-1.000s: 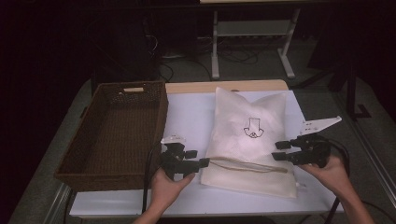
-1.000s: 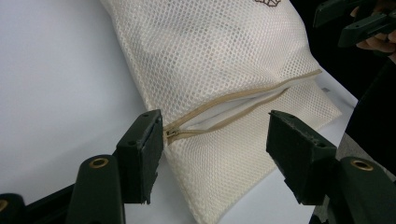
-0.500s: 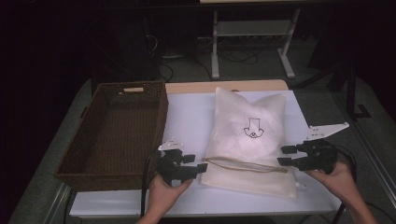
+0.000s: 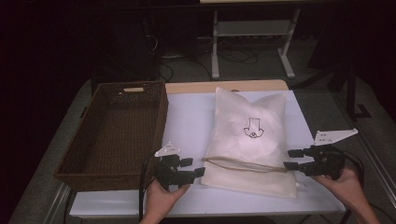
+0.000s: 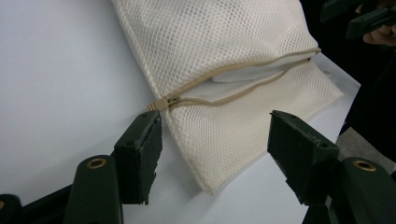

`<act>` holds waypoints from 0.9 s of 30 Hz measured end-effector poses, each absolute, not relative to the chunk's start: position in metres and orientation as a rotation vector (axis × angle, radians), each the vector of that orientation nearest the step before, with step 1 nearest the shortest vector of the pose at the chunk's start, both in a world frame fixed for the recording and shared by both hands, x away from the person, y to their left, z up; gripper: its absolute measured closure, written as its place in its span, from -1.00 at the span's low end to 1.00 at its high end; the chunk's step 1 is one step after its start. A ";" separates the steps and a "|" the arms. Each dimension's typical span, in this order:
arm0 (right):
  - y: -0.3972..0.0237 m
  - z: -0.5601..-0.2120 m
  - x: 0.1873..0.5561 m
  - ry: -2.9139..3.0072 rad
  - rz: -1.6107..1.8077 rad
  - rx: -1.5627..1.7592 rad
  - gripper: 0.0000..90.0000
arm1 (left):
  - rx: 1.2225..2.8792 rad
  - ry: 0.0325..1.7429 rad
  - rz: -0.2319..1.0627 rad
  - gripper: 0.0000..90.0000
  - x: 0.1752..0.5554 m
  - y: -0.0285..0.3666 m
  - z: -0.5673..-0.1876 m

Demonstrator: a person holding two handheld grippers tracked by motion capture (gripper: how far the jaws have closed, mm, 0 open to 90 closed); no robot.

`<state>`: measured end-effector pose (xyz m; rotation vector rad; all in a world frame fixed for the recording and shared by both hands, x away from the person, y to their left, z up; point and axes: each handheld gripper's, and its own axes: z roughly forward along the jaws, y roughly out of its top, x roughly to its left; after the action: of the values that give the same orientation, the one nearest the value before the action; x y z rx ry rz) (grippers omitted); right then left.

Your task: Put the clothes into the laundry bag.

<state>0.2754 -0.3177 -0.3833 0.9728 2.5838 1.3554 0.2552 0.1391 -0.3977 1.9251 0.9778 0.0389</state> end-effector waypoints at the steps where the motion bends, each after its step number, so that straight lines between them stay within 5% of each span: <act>1: -0.319 -0.384 0.274 2.579 1.360 0.977 -0.06 | 1.930 0.969 0.034 -0.23 0.254 0.139 -0.398; 27: -0.328 -0.405 0.237 2.498 1.408 1.028 -0.17 | 1.985 0.905 0.097 -0.23 0.226 0.146 -0.419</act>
<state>0.2373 -0.3282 -0.4049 1.0280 2.4984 1.4080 0.2255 0.1455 -0.4186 1.9849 0.9046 0.0967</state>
